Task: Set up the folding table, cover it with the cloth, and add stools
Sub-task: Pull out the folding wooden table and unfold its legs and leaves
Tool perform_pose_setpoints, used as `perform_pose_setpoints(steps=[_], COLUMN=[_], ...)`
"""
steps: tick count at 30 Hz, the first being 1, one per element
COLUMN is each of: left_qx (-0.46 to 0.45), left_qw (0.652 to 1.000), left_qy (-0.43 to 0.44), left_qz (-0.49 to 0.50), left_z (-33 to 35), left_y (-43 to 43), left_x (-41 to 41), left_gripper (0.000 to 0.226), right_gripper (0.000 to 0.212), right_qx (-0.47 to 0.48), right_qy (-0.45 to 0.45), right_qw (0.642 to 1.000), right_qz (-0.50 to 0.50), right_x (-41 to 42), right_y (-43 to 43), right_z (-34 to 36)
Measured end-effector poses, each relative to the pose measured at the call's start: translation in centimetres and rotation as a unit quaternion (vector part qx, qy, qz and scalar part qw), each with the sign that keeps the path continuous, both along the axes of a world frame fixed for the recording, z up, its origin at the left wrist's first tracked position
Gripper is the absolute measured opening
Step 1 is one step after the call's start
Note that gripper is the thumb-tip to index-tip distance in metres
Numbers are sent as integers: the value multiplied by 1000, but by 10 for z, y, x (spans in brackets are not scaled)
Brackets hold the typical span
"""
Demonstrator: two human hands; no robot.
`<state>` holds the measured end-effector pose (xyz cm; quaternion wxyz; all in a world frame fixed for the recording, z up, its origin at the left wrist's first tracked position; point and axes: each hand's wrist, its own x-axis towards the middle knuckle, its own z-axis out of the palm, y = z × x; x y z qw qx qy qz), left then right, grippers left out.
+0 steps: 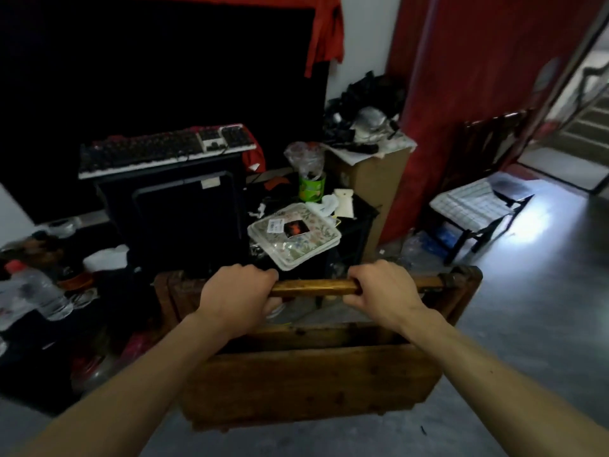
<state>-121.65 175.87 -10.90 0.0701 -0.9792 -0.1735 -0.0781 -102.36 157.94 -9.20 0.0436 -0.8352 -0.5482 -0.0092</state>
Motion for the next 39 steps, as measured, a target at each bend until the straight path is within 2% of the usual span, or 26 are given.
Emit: perform_pose_setpoints(steps=[6, 11, 17, 26, 39], left_qx=[29, 54, 83, 100, 58], left_qw=[994, 978, 952, 899, 821], left_qy=[-23, -36, -38, -23, -24], left_qz=[-107, -196, -291, -425, -567], left_z=[31, 54, 72, 72, 60], left_y=[-32, -72, -147, -307, -513], left_x=[7, 34, 82, 177, 305], left_gripper=[29, 30, 29, 25, 30], right_gripper=[22, 22, 18, 23, 22], right_qx=[19, 61, 88, 98, 74], right_qy=[-45, -50, -36, -23, -25], right_qw=[992, 967, 937, 866, 776], right_qz=[-113, -242, -337, -490, -626], right_x=[-35, -52, -55, -38, 4], right_y=[-70, -131, -221, -379, -566], right_z=[27, 37, 40, 29, 34])
